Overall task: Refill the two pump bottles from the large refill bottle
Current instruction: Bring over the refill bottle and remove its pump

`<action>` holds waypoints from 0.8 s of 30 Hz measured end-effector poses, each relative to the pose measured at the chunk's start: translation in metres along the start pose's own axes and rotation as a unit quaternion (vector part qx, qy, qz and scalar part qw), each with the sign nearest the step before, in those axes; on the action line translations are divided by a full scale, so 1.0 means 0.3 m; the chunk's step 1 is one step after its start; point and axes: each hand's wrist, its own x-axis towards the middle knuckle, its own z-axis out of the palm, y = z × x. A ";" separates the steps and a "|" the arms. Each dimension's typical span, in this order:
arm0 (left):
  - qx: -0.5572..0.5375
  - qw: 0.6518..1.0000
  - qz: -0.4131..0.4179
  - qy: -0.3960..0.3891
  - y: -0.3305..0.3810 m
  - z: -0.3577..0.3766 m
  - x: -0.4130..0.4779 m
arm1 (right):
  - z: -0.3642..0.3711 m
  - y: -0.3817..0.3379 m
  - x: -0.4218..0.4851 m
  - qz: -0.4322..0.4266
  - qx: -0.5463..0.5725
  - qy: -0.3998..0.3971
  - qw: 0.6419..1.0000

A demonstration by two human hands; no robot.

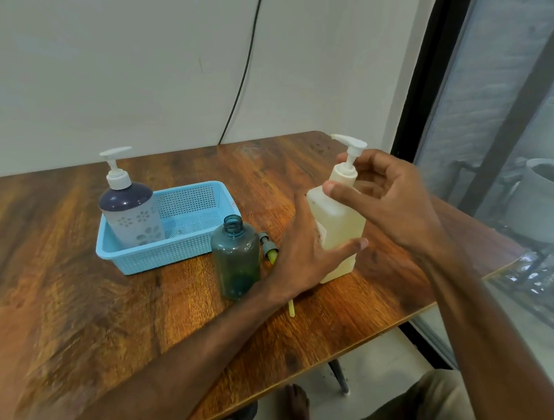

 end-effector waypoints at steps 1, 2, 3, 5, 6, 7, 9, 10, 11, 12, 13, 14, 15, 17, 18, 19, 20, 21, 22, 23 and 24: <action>-0.001 1.000 -0.001 -0.001 0.001 0.000 -0.001 | 0.010 0.002 -0.003 -0.004 -0.020 0.031 0.999; -0.002 1.000 -0.001 0.000 0.002 0.000 -0.001 | 0.014 0.005 -0.003 -0.010 -0.022 0.050 0.998; -0.002 1.000 -0.001 0.001 0.002 0.001 0.000 | 0.011 0.007 -0.001 -0.014 -0.007 0.053 0.998; 0.000 1.000 0.002 0.004 -0.001 0.002 0.000 | -0.006 0.007 0.001 -0.005 0.048 0.017 0.999; 0.001 1.000 0.003 0.005 0.000 0.001 -0.001 | -0.015 0.005 0.001 -0.002 0.065 -0.009 0.998; 0.003 1.000 0.004 0.007 0.000 0.000 0.000 | -0.020 0.002 0.001 -0.001 0.067 -0.026 0.997; 0.006 1.000 0.003 0.007 -0.001 0.000 0.001 | -0.012 -0.003 0.003 -0.008 0.040 -0.013 0.999; 0.007 1.000 0.000 0.005 0.000 0.000 0.001 | -0.002 -0.006 0.003 -0.015 0.019 0.014 1.000; 0.009 1.000 -0.003 0.002 0.002 0.001 0.001 | 0.008 -0.008 0.003 -0.023 0.001 0.044 0.999; 0.010 1.000 -0.005 -0.001 0.004 0.001 0.000 | 0.015 -0.010 0.003 -0.030 -0.008 0.070 0.997; 0.010 1.000 -0.005 -0.002 0.005 0.001 0.000 | 0.019 -0.009 0.005 -0.034 -0.007 0.085 0.996; 0.009 1.000 -0.004 -0.001 0.004 0.001 -0.001 | 0.018 -0.010 0.006 -0.036 0.004 0.087 0.996; 0.009 1.000 0.000 0.002 0.002 0.002 0.000 | 0.012 -0.013 0.008 -0.035 0.025 0.078 0.996; 0.012 1.000 0.010 0.004 -0.002 0.002 0.000 | 0.000 -0.016 0.007 -0.031 0.059 0.039 0.997; 0.011 1.000 0.012 0.004 -0.004 0.002 0.001 | -0.003 -0.017 0.006 -0.033 0.055 0.023 0.998; 0.008 1.000 0.009 0.002 -0.005 0.001 0.001 | -0.002 -0.016 0.006 -0.034 0.038 0.016 0.999; 0.005 1.000 0.005 0.000 -0.003 0.001 0.001 | 0.003 -0.014 0.006 -0.036 0.014 0.018 0.999; 0.002 1.000 0.001 -0.002 -0.002 0.001 0.001 | 0.009 -0.011 0.005 -0.038 -0.010 0.028 0.999; 0.000 1.000 -0.001 -0.004 0.000 0.001 0.000 | 0.014 -0.008 0.004 -0.040 -0.029 0.043 0.998; -0.002 1.000 -0.002 -0.004 0.000 0.000 0.000 | 0.018 -0.005 0.003 -0.042 -0.038 0.059 0.997; -0.004 1.000 -0.002 -0.005 -0.001 0.000 0.000 | 0.020 -0.002 0.003 -0.043 -0.038 0.069 0.996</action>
